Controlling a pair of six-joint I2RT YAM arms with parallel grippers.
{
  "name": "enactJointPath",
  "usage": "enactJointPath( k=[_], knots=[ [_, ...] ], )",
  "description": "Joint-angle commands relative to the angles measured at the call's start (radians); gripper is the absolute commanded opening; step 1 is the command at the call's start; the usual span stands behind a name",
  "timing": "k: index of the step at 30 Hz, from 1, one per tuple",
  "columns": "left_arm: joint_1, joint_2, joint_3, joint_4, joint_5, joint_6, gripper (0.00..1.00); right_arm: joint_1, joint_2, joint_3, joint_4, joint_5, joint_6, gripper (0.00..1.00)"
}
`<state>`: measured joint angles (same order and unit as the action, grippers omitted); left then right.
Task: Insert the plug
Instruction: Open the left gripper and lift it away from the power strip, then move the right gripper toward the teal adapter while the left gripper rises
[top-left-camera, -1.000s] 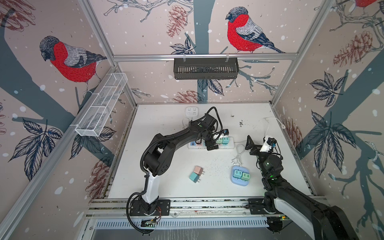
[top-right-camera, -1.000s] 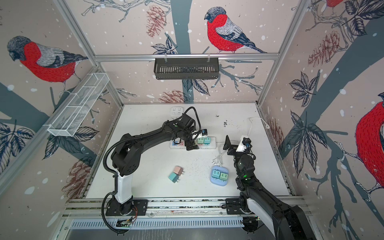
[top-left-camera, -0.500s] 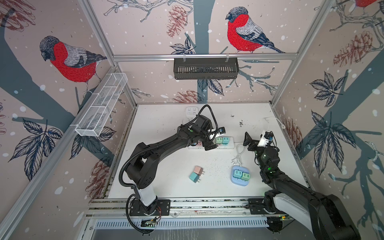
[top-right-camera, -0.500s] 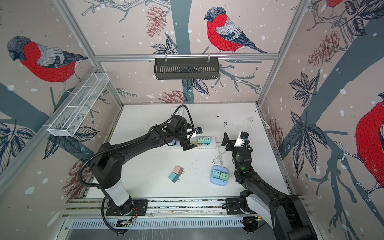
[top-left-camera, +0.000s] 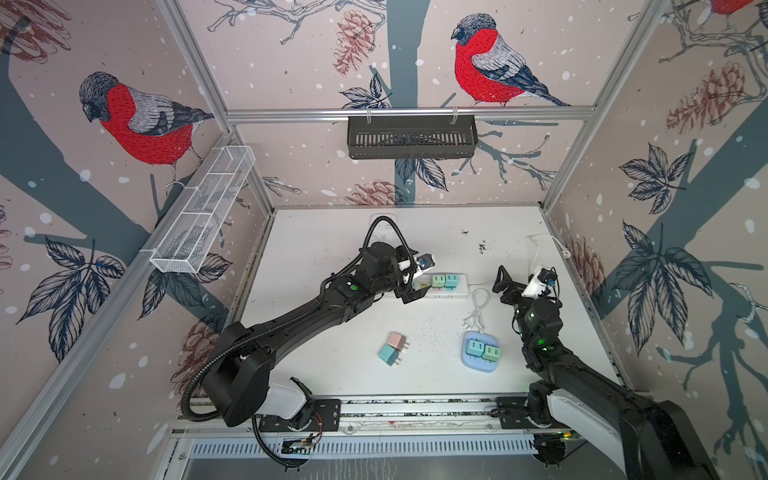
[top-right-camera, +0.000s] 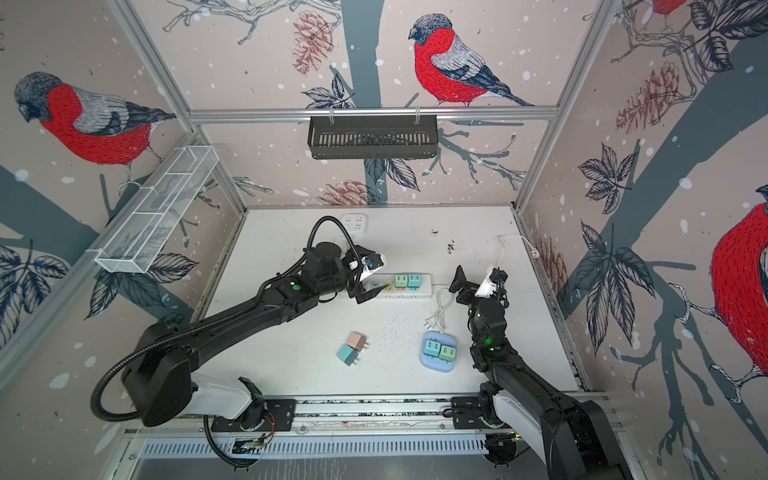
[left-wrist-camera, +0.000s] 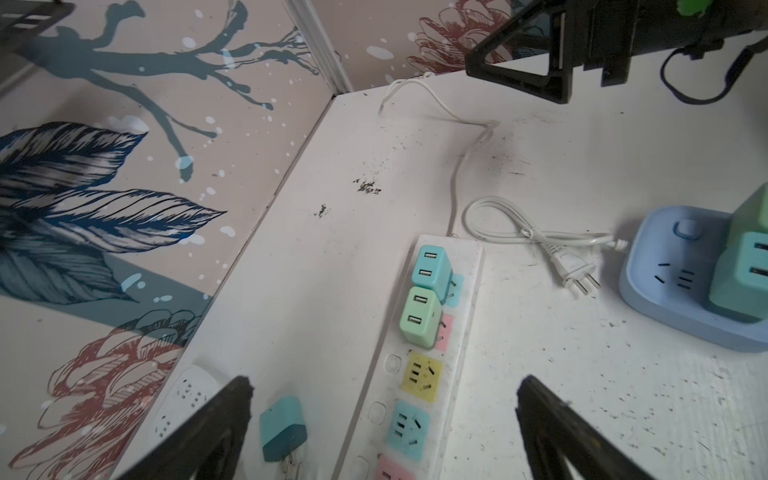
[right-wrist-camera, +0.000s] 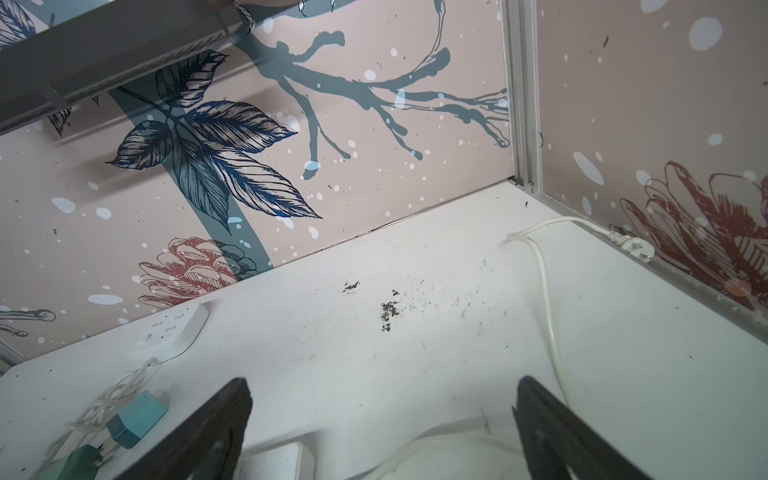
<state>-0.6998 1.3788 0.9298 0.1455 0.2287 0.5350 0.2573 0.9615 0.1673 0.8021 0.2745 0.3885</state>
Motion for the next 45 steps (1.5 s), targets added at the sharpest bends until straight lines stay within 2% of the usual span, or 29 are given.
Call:
enactJointPath(
  k=[1,4,6,8,10,14,16,19,22,25,30,34,45],
  knots=[
    [0.057,-0.063,-0.053,0.240,-0.055,-0.146,0.99,0.016,0.042,0.090,-0.134,-0.034,0.012,0.96],
    [0.154,-0.140,-0.138,0.347,0.014,-0.275,0.99,0.062,0.086,0.198,-0.244,-0.074,0.032,0.91],
    [0.216,-0.179,-0.203,0.459,-0.001,-0.389,0.99,0.133,0.112,0.266,-0.306,-0.033,0.037,0.91],
    [0.287,-0.207,-0.263,0.562,-0.054,-0.557,0.99,0.223,0.152,0.348,-0.376,0.040,0.044,0.92],
    [0.352,-0.210,-0.294,0.620,-0.027,-0.666,0.99,0.293,0.210,0.428,-0.428,0.054,0.056,0.92],
    [0.414,-0.186,-0.259,0.591,0.083,-0.741,0.99,0.401,0.377,0.605,-0.524,0.083,0.043,0.91],
    [0.414,-0.173,-0.242,0.584,0.050,-0.777,0.99,0.443,0.479,0.713,-0.583,0.115,0.029,0.91],
    [0.414,-0.158,-0.218,0.536,-0.121,-0.874,0.99,0.466,0.625,0.865,-0.674,0.105,0.039,0.89],
    [0.414,-0.143,-0.162,0.417,-0.221,-0.899,0.99,0.482,0.763,0.995,-0.724,0.062,0.048,0.88],
    [0.414,-0.130,-0.111,0.331,-0.243,-0.900,0.99,0.496,0.895,1.121,-0.759,0.032,0.056,0.88],
    [0.414,-0.163,-0.117,0.327,-0.263,-0.940,0.99,0.514,1.101,1.348,-0.853,0.051,0.052,0.87],
    [0.414,-0.191,-0.128,0.307,-0.294,-0.927,0.99,0.519,1.249,1.519,-0.944,0.066,0.058,0.87],
    [0.414,-0.192,-0.131,0.316,-0.325,-0.902,0.99,0.516,1.461,1.782,-1.069,0.106,0.046,0.87]
  ],
)
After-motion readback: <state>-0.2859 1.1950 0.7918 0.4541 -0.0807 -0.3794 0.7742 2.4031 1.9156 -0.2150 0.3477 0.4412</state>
